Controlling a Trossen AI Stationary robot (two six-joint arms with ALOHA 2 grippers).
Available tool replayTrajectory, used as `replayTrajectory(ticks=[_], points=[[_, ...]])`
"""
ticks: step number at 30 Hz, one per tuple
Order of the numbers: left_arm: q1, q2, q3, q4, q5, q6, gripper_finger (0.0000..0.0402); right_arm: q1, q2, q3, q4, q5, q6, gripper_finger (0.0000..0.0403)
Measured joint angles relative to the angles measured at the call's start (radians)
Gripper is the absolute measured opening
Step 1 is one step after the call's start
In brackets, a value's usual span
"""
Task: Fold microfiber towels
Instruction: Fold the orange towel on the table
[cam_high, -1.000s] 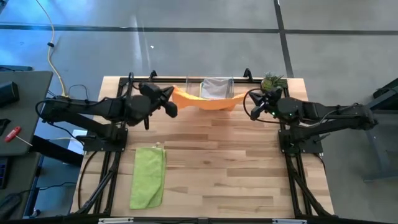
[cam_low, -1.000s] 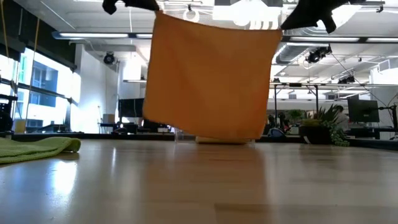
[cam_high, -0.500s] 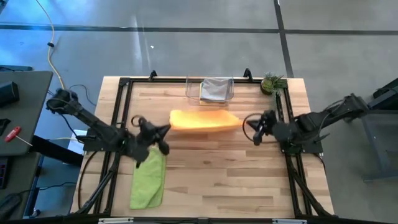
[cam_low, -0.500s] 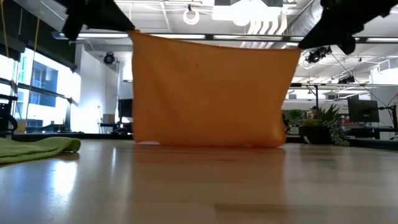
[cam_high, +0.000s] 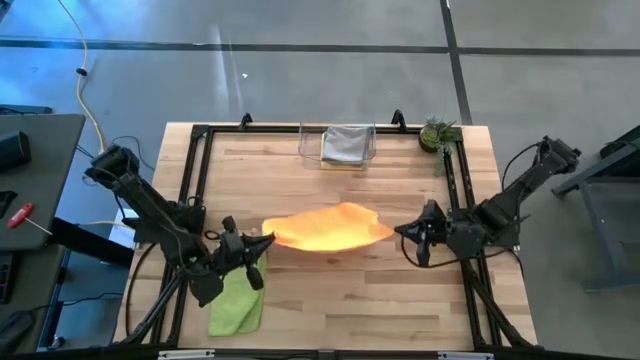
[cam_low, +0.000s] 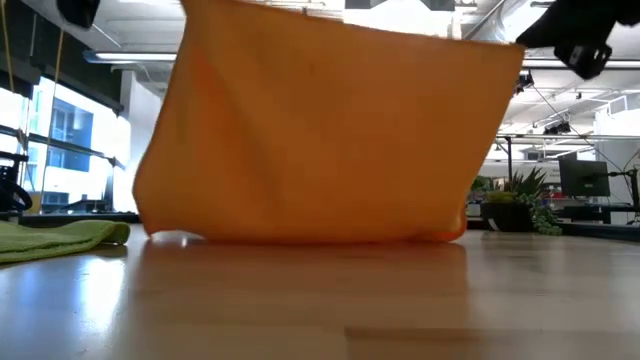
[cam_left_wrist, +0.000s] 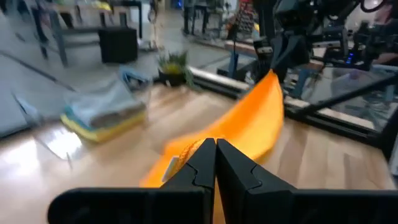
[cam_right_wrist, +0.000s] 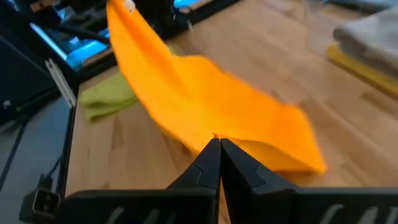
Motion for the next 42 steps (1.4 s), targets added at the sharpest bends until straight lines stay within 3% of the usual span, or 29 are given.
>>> replayTrajectory(ticks=[10,17,23,29,36,39,42], points=[[0.190,-0.177,0.058,-0.005,-0.022,0.268,0.0000,-0.085,-0.029,0.200,-0.210,0.115,-0.124,0.0000],[0.379,-0.342,0.059,0.005,0.130,0.435,0.0000,-0.232,-0.036,0.368,-0.438,0.126,-0.209,0.0000],[0.523,-0.390,0.059,0.006,0.283,0.502,0.0000,-0.385,-0.036,0.433,-0.539,0.124,-0.296,0.0000],[0.611,-0.355,0.059,0.004,0.417,0.471,0.0000,-0.498,-0.036,0.433,-0.559,0.005,-0.385,0.0000],[0.614,-0.329,0.059,0.077,0.497,0.538,0.0000,-0.448,-0.051,0.393,-0.560,-0.132,-0.387,0.0000],[0.597,-0.328,0.074,0.082,0.496,0.562,0.0000,-0.384,-0.055,0.276,-0.435,-0.153,-0.386,0.0000],[0.577,-0.329,0.092,0.081,0.494,0.603,0.0000,-0.334,-0.048,0.107,-0.189,-0.158,-0.433,0.0000]])
